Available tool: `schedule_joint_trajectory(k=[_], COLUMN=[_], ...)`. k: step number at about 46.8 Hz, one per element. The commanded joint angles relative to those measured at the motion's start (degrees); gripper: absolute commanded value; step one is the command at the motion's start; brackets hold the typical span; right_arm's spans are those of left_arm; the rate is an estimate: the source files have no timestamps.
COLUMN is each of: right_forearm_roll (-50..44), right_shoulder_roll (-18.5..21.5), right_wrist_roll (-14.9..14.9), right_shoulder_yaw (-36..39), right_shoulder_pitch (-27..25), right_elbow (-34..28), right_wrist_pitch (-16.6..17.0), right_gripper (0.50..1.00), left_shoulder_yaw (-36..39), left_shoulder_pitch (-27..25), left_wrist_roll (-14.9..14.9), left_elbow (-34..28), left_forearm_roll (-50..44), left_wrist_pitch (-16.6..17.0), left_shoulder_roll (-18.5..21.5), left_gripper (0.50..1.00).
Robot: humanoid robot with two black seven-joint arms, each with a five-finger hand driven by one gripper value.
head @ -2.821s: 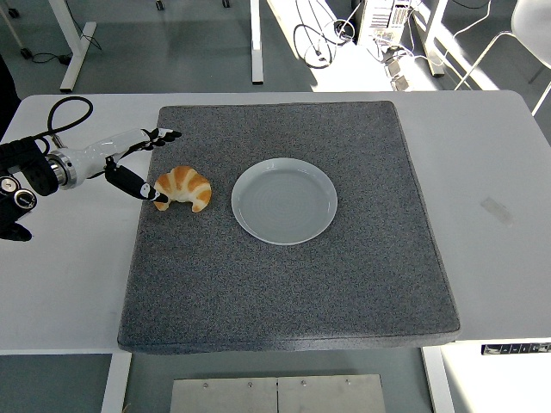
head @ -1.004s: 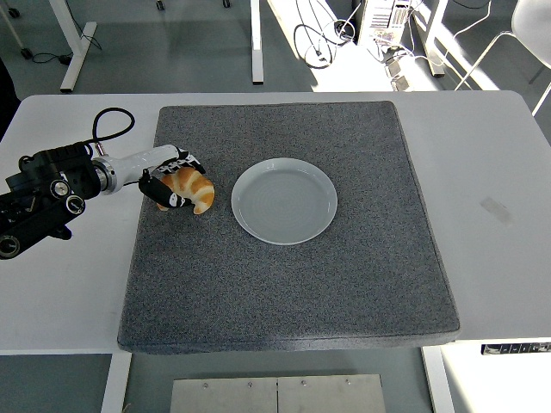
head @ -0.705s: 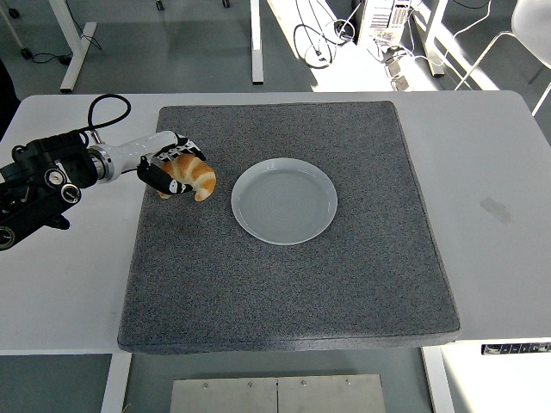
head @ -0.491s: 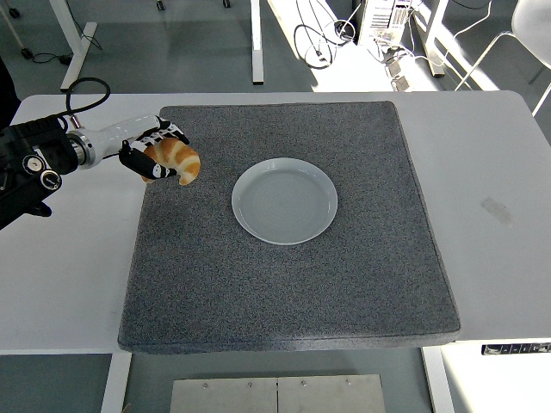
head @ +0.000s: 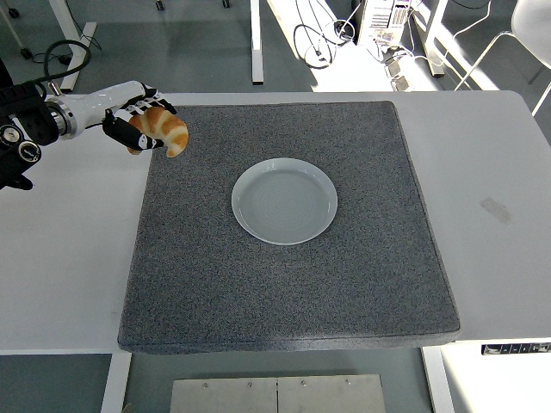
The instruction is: Place the bread on the plate
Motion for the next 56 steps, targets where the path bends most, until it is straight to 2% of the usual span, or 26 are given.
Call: schedule_joint_trajectory(k=[1,28,38,56], right_forearm_roll=[0.0,0.0,0.0,0.0], right_shoulder_roll=[0.0,0.0,0.0,0.0], right_wrist_roll=[-0.05,0.04,0.04,0.04], right_shoulder_yaw=[0.0,0.0,0.0,0.0], right_shoulder_pitch=[0.0,0.0,0.0,0.0], right_elbow=[-0.01,-0.01,-0.01,-0.01], right_wrist_pitch=[-0.01,-0.01,-0.01,0.07], right_gripper=[1.0,1.0,1.0,1.0], left_shoulder_yaw=[0.03,0.55,1.08,3.45], left_shoulder_pitch=[-0.19,-2.65,-2.48,-1.07], left_wrist_roll=[-0.56,-0.83,-0.48,-0.3], left_elbow=[0.01,0.19,0.62,1.24], left_forearm_roll=[0.02,0.46,3.71,6.44], left_wrist_pitch=[0.0,0.09,0.27,0.62], left_shoulder_roll=[-0.73,-13.12,-18.13,-19.27], left_gripper=[0.674,0.674,0.675,0.675])
